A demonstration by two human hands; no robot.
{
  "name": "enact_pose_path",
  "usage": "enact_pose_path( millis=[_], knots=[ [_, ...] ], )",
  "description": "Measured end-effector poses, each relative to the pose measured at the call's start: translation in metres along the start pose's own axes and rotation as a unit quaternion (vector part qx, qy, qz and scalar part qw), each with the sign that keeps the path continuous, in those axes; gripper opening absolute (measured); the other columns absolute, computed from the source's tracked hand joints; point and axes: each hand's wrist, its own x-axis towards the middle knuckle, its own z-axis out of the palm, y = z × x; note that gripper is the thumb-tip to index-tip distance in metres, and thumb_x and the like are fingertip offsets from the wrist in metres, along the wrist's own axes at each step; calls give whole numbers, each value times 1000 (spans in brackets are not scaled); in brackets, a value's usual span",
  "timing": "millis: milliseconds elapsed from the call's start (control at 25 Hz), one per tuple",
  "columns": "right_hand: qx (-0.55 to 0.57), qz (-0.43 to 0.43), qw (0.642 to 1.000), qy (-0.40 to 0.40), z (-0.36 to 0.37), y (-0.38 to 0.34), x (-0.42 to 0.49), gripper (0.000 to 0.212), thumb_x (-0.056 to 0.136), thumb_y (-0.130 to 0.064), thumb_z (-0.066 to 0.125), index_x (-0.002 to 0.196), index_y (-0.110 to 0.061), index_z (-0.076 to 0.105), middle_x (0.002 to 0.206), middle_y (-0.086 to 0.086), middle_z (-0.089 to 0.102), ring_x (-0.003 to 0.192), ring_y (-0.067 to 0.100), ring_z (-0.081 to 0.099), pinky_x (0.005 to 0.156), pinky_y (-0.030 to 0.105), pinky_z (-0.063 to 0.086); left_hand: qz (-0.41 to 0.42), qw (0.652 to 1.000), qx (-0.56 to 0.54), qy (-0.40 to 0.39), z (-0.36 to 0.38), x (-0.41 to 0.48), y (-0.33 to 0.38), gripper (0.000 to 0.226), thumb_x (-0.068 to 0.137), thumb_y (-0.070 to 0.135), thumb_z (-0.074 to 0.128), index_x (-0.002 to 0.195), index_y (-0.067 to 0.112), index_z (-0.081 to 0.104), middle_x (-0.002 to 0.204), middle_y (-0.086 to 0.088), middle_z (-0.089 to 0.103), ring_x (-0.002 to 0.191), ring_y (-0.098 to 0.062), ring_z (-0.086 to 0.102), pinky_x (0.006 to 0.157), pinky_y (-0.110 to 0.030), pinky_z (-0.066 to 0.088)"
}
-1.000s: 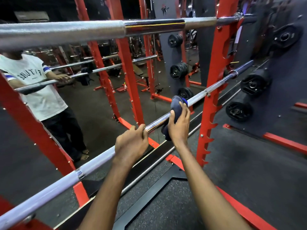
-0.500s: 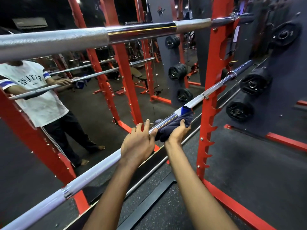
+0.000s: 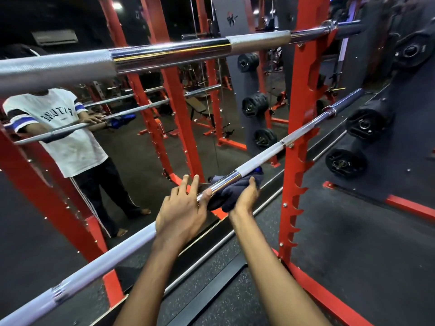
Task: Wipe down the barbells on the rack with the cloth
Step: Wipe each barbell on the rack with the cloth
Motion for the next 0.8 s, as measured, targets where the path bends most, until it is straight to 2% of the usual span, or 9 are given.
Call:
enact_pose_path(
  millis=[80, 160, 240, 360, 400, 440, 480, 640, 800],
  knots=[
    [-54, -144, 986, 68, -6, -10, -1, 45, 100, -33, 61, 125, 3, 54, 129, 24, 61, 116, 29, 61, 100, 33, 47, 6, 1000, 9, -1, 4, 3, 5, 72, 98, 63, 10, 155, 28, 35, 159, -4, 41, 129, -28, 53, 96, -42, 47],
    [-113, -256, 958, 60, -9, -25, -3, 45, 98, -23, 67, 134, 1, 55, 136, 21, 55, 126, 30, 55, 108, 29, 40, 18, 999, 28, -15, 8, 10, 12, 66, 99, 58, 10, 151, 30, 39, 151, -1, 49, 126, -27, 54, 95, -41, 46],
    [-202, -343, 917, 15, -8, -36, 3, 47, 93, -21, 73, 135, -5, 61, 135, 17, 55, 126, 31, 54, 108, 27, 38, 26, 999, 40, -24, 9, 18, 16, 60, 99, 55, 8, 138, 31, 47, 132, 3, 61, 116, -24, 57, 90, -40, 47],
    [-410, -482, 773, -46, -8, -38, 13, 48, 91, -39, 68, 135, -20, 64, 138, 2, 58, 120, 31, 53, 105, 41, 40, 22, 999, 46, -18, 10, 21, 19, 56, 101, 54, 14, 135, 30, 51, 121, 4, 65, 110, -25, 60, 85, -41, 49],
    [-449, -505, 734, -61, -7, -40, 19, 46, 92, -42, 66, 135, -25, 64, 141, -3, 57, 121, 30, 52, 103, 44, 40, 20, 999, 47, -15, 10, 20, 19, 57, 101, 55, 16, 136, 29, 52, 121, 3, 66, 109, -25, 61, 85, -41, 49],
    [-474, -512, 713, -73, -7, -45, 24, 46, 91, -44, 65, 134, -28, 64, 144, -6, 55, 124, 29, 49, 103, 46, 40, 19, 998, 50, -12, 11, 20, 20, 59, 101, 56, 18, 138, 27, 54, 121, 2, 66, 108, -25, 62, 84, -41, 50],
    [-493, -504, 705, -79, -6, -53, 31, 46, 90, -45, 63, 133, -29, 64, 146, -8, 54, 129, 28, 48, 105, 47, 39, 16, 998, 52, -10, 11, 21, 21, 61, 101, 57, 19, 138, 26, 55, 121, 1, 66, 108, -26, 62, 84, -41, 50],
    [-510, -427, 742, -76, 12, -91, 55, 45, 86, -31, 66, 130, -24, 64, 144, -6, 57, 138, 23, 47, 114, 47, 39, -2, 999, 39, -27, 12, 26, 24, 67, 96, 62, 10, 125, 28, 60, 116, 2, 67, 106, -25, 62, 84, -40, 49],
    [-509, -497, 688, -143, 2, -80, 49, 30, 84, -31, 60, 114, -31, 66, 122, -8, 66, 128, 23, 55, 108, 48, 44, -17, 999, 31, -28, 10, 29, 31, 62, 98, 62, 10, 112, 28, 60, 111, 3, 67, 104, -23, 61, 84, -39, 48]
  ],
)
